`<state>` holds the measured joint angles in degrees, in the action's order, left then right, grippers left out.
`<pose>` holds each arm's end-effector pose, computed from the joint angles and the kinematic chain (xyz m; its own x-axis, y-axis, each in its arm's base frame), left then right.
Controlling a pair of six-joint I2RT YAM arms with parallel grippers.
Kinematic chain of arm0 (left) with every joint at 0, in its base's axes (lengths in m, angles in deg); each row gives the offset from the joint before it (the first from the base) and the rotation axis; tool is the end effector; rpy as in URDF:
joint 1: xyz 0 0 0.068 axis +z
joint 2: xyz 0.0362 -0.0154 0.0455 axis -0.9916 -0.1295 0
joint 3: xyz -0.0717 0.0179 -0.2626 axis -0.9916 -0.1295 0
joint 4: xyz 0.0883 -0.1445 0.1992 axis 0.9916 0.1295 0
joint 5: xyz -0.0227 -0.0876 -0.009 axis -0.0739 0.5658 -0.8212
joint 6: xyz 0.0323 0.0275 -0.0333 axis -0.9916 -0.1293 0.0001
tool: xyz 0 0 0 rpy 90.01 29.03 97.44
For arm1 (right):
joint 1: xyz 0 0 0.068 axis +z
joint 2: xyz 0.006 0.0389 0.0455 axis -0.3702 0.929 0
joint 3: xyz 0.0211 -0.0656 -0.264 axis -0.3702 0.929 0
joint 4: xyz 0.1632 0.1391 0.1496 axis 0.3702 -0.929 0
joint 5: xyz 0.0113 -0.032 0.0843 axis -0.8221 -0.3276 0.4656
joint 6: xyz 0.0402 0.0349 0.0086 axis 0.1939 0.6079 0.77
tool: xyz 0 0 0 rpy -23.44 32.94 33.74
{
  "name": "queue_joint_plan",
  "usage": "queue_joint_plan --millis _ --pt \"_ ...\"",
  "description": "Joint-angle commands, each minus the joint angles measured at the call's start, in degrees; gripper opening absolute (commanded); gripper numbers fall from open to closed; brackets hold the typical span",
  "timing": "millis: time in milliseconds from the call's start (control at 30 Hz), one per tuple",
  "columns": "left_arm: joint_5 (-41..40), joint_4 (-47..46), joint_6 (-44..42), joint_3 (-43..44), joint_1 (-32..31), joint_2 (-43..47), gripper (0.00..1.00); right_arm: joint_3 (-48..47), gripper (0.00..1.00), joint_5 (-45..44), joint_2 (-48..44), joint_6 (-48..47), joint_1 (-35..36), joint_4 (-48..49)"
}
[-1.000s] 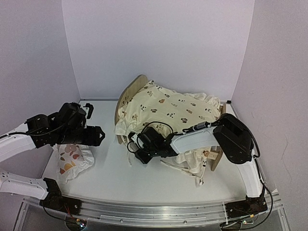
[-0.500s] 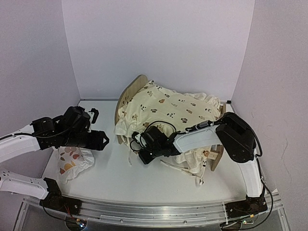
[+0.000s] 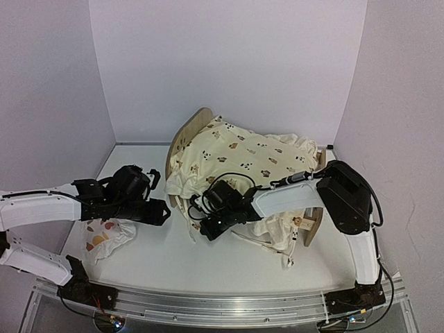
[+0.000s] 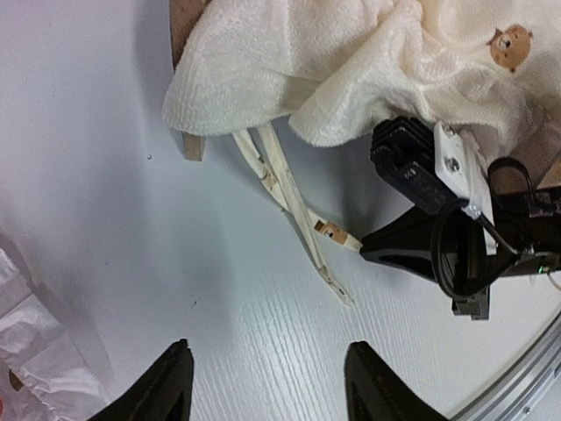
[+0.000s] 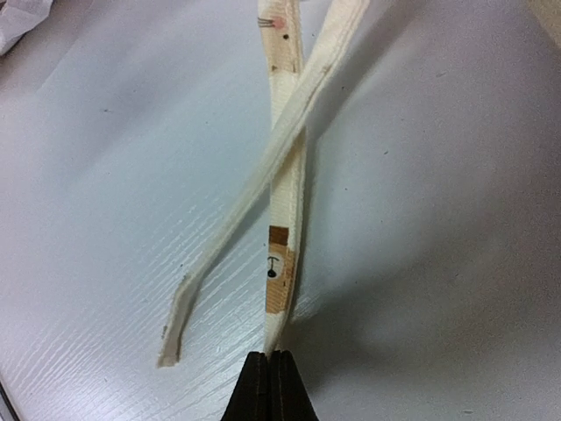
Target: Set up the pet bed
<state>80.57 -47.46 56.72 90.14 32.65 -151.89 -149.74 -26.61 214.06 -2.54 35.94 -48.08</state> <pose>0.1592 -0.1800 0.2333 -0.7676 0.1334 -0.6269 0.3433 0.9116 -0.2264 0.2470 0.3937 0.1272 -0.5409 -0.5610 -0.6266 -0.7861 0.6022 0.1394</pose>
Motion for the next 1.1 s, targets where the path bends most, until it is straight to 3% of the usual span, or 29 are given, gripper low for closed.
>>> queue_joint_plan --millis 0,200,500,667,1067 --pt "-7.3 -10.8 2.9 -1.7 0.1 -2.3 0.49 -4.6 0.00 0.0 -2.7 1.3 0.1 -1.6" --pt "-3.9 -21.6 4.1 -2.6 4.8 -7.8 0.42 -7.8 0.00 -0.6 -1.8 2.1 0.6 -1.7" --pt "9.5 -42.3 3.4 -7.2 12.1 -14.8 0.38 -10.0 0.00 -2.9 -1.7 1.4 1.1 -1.7" --pt "14.6 -47.3 5.1 -8.3 13.5 -18.6 0.35 -9.6 0.00 -2.5 -2.6 1.3 1.0 -1.7" --pt "13.6 -49.1 7.6 -8.4 14.5 -23.0 0.40 -6.9 0.00 4.7 -7.3 2.6 1.2 -1.7"
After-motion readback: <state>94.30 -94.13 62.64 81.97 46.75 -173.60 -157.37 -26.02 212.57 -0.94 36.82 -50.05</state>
